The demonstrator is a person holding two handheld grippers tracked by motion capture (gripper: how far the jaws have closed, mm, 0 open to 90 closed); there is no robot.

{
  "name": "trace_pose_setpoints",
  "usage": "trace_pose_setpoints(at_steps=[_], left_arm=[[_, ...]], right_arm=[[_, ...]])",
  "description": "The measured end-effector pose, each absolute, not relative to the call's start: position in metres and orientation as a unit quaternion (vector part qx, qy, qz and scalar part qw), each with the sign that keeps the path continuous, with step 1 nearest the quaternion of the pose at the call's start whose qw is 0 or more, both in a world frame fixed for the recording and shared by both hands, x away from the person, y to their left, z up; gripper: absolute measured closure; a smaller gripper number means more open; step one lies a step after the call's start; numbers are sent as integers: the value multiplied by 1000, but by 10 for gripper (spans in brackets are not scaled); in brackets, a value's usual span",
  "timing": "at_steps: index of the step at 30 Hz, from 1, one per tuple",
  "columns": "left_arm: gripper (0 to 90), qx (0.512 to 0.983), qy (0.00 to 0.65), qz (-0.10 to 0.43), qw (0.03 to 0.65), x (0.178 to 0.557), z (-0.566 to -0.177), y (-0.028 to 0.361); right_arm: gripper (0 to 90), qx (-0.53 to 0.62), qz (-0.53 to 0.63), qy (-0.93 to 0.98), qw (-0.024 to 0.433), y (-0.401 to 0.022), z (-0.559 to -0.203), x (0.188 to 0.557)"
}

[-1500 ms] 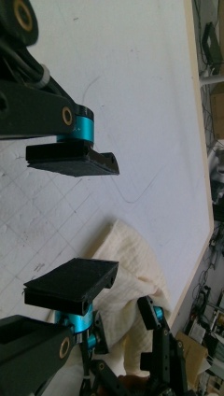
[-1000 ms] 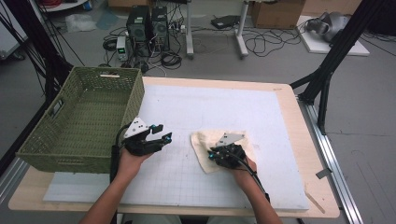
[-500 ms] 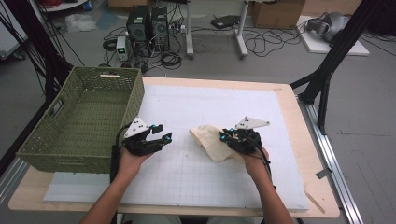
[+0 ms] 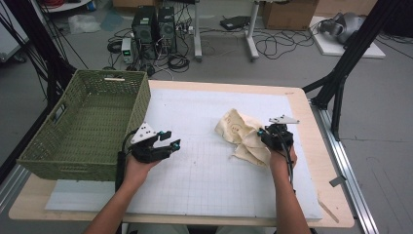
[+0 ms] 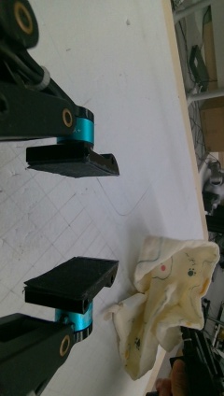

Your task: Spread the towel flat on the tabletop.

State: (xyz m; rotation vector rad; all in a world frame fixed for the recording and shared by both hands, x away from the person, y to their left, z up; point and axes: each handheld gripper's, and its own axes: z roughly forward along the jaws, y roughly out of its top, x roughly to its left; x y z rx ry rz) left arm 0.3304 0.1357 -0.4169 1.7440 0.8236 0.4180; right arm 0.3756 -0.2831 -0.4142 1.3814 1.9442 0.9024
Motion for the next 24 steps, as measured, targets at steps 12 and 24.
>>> trace_pose_setpoints(at_steps=[12,24], left_arm=[[480,739,346,172,552,330,-417,135],[480,740,346,170,551,330,-418,133]], right_arm=[[549,466,403,721,319,-288,-388,347],[350,387,317,814,295,-247,-424,344]])
